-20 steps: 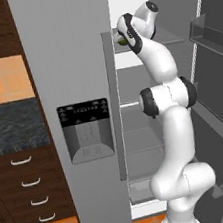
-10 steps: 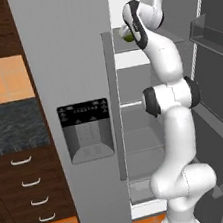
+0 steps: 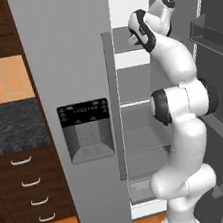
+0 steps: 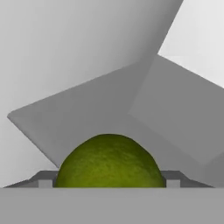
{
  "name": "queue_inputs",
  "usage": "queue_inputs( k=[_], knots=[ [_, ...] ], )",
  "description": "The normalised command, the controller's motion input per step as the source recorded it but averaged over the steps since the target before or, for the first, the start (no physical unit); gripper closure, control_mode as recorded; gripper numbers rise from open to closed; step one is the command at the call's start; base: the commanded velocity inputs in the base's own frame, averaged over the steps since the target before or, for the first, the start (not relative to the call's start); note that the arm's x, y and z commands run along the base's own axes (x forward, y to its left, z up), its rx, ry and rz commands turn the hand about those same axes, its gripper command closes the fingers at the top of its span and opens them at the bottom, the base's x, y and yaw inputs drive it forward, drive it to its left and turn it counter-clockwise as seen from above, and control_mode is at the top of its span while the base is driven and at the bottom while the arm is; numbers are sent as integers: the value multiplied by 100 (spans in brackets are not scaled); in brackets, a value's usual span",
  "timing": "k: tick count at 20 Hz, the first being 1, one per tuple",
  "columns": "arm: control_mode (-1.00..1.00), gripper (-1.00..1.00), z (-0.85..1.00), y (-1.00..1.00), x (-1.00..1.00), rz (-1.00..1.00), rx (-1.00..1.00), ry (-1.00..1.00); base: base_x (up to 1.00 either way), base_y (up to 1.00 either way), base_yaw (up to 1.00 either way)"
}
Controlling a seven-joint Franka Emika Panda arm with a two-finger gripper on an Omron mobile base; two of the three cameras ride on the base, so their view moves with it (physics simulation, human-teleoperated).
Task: Place one lime and one chicken drumstick in each tupperware on the nearby counter, to pack two identical lunches.
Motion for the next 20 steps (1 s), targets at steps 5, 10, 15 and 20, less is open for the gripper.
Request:
queue_inputs(
  k=[5, 10, 15, 20],
  knots=[
    [-100, 100, 52, 1, -100, -2, 3, 7, 0, 0, 0],
    [-100, 100, 54, 1, -100, 0, 0, 21, 0, 0, 0],
    [-100, 100, -20, 7, -100, 0, -2, 15, 0, 0, 0],
    [-100, 100, -67, 11, -100, 0, -4, 1, 0, 0, 0]
  ],
)
